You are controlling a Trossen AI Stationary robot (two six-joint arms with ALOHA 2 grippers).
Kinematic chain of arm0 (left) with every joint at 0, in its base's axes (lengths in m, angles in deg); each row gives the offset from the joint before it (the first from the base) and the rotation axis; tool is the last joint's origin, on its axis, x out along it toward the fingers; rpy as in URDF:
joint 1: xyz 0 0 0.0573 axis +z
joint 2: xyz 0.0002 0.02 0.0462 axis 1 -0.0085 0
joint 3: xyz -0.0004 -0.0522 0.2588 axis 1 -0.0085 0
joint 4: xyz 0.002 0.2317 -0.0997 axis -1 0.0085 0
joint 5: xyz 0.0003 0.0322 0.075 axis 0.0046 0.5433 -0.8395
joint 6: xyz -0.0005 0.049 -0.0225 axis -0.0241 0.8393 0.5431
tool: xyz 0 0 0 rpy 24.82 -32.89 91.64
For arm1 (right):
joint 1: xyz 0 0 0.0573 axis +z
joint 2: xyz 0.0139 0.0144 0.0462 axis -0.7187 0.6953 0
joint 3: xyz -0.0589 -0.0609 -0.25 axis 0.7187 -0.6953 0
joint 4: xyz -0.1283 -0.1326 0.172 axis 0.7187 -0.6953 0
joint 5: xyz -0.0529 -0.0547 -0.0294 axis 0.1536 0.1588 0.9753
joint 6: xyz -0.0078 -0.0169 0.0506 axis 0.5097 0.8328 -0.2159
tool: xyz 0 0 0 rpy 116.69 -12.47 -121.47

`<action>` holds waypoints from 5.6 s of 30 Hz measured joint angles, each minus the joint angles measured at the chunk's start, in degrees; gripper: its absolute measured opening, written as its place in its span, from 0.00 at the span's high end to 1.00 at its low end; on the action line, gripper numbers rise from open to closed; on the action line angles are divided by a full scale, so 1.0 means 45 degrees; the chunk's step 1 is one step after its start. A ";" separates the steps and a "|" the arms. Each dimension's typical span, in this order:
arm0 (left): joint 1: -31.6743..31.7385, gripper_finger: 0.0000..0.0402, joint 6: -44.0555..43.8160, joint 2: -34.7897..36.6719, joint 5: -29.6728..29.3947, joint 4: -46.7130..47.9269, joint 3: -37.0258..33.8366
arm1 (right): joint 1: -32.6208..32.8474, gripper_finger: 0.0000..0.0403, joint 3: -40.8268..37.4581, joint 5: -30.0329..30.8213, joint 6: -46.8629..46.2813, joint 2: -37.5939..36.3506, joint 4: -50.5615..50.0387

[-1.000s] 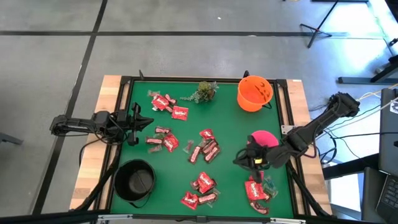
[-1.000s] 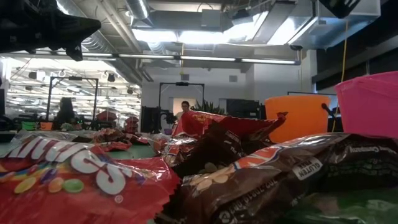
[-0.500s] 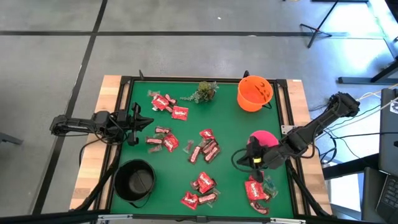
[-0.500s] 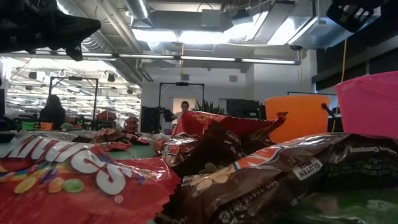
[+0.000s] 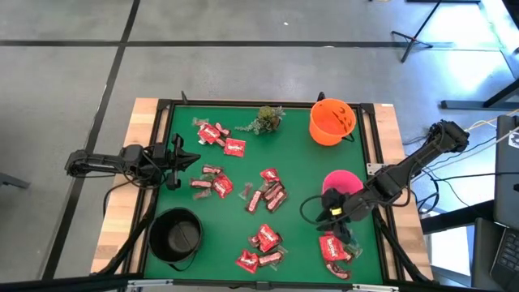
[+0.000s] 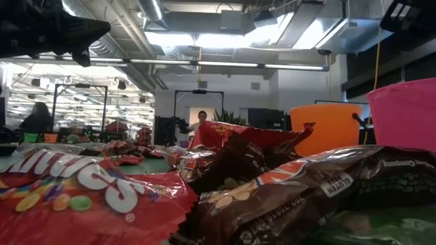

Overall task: Sort candy
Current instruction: Put the red candy into the orange bucket

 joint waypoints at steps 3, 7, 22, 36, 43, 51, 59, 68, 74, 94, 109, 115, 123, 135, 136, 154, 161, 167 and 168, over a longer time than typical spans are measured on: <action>0.0000 1.00 0.0001 -0.0001 -0.0003 -0.0003 0.0001 | 0.0000 0.65 0.0000 -0.0416 -0.0119 0.0000 -0.0289; 0.0000 1.00 0.0001 -0.0004 0.0001 -0.0004 0.0004 | -0.0001 0.68 0.0210 -0.0924 -0.0031 0.0392 -0.0465; 0.0000 1.00 0.0000 -0.0002 0.0000 -0.0002 0.0002 | 0.1195 0.69 0.0466 -0.3388 -0.0618 0.3552 -0.0864; 0.0000 1.00 0.0001 -0.0004 -0.0003 -0.0003 0.0003 | 0.2351 0.69 0.0466 -0.1983 -0.1915 0.5162 -0.0810; 0.0000 1.00 0.0005 -0.0005 -0.0004 -0.0004 0.0000 | 0.2327 0.69 0.0466 -0.1979 -0.2001 0.5909 -0.0846; 0.0000 1.00 0.0003 -0.0003 -0.0003 -0.0004 0.0005 | 0.2327 0.69 0.0505 -0.2071 -0.2003 0.6725 -0.0879; 0.0000 1.00 0.0003 -0.0005 -0.0004 -0.0004 0.0005 | 0.2312 0.69 0.0520 -0.2119 -0.2003 0.6864 -0.0876; 0.0000 1.00 0.0000 -0.0005 -0.0003 0.0000 0.0004 | 0.2312 0.69 0.1488 -0.2328 -0.1883 0.6679 -0.2059; 0.0000 1.00 0.0002 -0.0005 -0.0004 -0.0004 0.0005 | 0.2317 0.69 0.3173 -0.1809 -0.1233 0.6664 -0.4444; 0.0000 1.00 0.0000 -0.0005 -0.0004 -0.0004 0.0001 | 0.2319 0.41 0.3403 -0.0869 -0.0643 0.6640 -0.5486; 0.0000 1.00 0.0000 -0.0002 -0.0004 -0.0004 0.0003 | 0.2402 0.38 0.2160 -0.1590 -0.0488 0.7258 -0.3952; 0.0000 1.00 0.0003 -0.0005 -0.0004 -0.0004 0.0000 | 0.2399 0.38 0.2235 -0.2330 0.0007 0.8215 -0.3714; 0.0000 1.00 0.0000 -0.0004 -0.0067 -0.0004 0.0000 | 0.2399 0.42 0.2234 -0.2303 0.0008 0.8516 -0.3753; 0.0000 1.00 0.0001 -0.0005 -0.0062 -0.0004 0.0001 | 0.2407 0.84 0.2623 -0.1852 0.0074 0.8589 -0.4253; 0.0000 1.00 0.0005 -0.0005 -0.0062 -0.0004 0.0003 | 0.2409 0.86 0.2780 -0.1691 0.0076 0.8597 -0.4414; 0.0000 1.00 0.0002 -0.0005 -0.0056 -0.0004 0.0003 | 0.2404 1.00 0.4080 -0.0254 0.0037 0.8665 -0.5606; 0.0000 1.00 0.0004 -0.0001 -0.0057 -0.0004 0.0005 | 0.2404 1.00 0.4191 -0.0164 0.0022 0.8609 -0.5656; 0.0000 1.00 0.0000 -0.0003 -0.0053 -0.0004 0.0003 | 0.2375 1.00 0.5231 0.1125 0.0212 0.8582 -0.6810; 0.0000 1.00 0.0003 -0.0005 -0.0053 -0.0004 0.0000 | 0.2337 1.00 0.5478 0.1338 0.0246 0.8570 -0.7061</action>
